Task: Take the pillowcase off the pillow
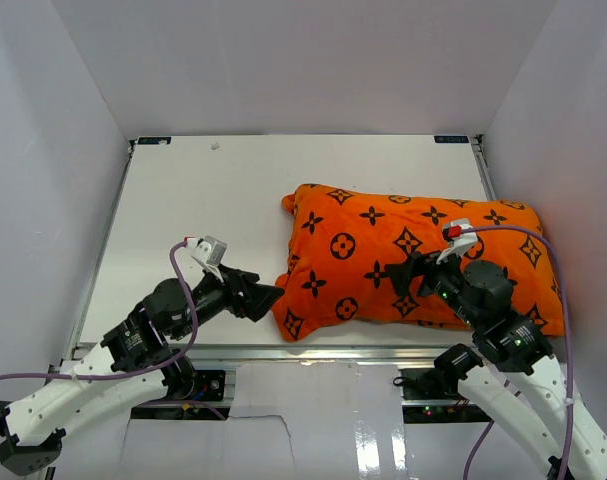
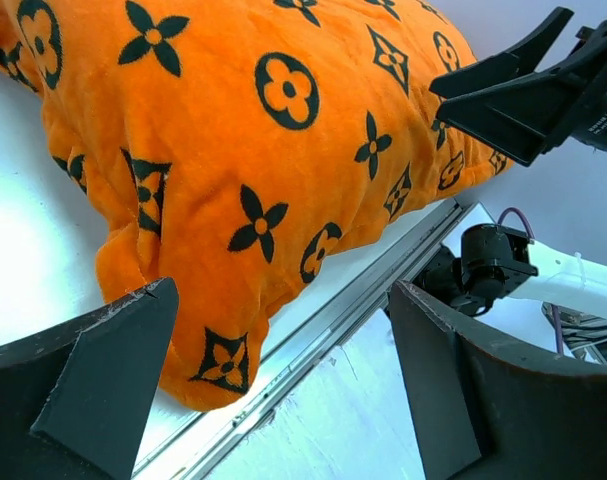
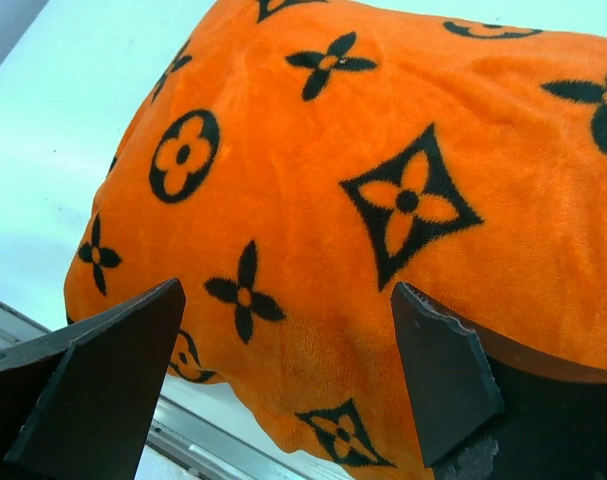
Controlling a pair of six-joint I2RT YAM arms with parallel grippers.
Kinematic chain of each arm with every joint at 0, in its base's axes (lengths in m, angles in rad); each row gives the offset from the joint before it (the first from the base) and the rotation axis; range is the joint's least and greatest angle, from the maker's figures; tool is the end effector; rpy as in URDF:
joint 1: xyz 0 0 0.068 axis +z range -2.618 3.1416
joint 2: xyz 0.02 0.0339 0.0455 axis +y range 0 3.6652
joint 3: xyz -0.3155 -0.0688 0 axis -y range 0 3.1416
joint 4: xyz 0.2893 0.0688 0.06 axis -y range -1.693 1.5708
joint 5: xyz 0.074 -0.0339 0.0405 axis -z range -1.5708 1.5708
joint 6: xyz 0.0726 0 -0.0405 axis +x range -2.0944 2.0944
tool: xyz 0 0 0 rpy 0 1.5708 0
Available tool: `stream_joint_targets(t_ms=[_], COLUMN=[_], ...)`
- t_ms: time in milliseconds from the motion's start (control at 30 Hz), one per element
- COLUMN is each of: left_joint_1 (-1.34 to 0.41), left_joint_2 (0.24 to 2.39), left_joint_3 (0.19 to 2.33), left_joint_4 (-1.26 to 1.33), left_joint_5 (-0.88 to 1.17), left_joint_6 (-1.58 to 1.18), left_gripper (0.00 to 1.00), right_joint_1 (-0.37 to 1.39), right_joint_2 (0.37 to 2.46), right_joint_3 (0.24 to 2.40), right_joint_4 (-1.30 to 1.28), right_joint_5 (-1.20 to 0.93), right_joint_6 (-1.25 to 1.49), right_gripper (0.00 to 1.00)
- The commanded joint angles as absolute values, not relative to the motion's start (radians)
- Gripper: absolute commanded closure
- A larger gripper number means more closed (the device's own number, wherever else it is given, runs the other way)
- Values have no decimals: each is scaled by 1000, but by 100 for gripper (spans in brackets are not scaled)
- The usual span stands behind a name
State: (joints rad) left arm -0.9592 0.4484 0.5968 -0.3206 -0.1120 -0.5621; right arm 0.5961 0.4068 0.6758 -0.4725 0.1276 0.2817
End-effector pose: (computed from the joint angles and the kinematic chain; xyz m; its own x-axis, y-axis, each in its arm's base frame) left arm 0.0967 -0.1238 0.3274 -0.4832 -0.2334 -0.8438 0.5825 0.6338 -0.5089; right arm 0.1179 0.0688 0.3436 -0.2868 0.1386 -0.9479 -0.3893 0.8872 0.2475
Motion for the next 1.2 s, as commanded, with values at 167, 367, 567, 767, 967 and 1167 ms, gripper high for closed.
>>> stream_joint_targets(t_ms=[167,367,567,767,967,1167], left_joint_1=[-966,-968,-968,-966,-965,-957], left_joint_2=[425,428,587,847,1007,1152], left_joint_3=[572,571,641,739,739,755], left_joint_4=[-305,-310,-308,-296,-172,-132], left_joint_5=[-124,-153,-189,-259,-242,-233], left_joint_6=[-564,-568,-561,-554,-558,-572], left_gripper=[3,2,2,2,2,12], right_joint_1=[598,598,598,598,598,598], right_joint_2=[434,436,420,413,384,361], right_joint_3=[680,669,666,670,655,644], right_joint_4=[-410,-416,-416,-423,-407,-385], right_joint_5=[87,100,118,120,113,92], right_joint_6=[284,284,285,287,282,275], right_gripper=[10,10,10,10,10,10])
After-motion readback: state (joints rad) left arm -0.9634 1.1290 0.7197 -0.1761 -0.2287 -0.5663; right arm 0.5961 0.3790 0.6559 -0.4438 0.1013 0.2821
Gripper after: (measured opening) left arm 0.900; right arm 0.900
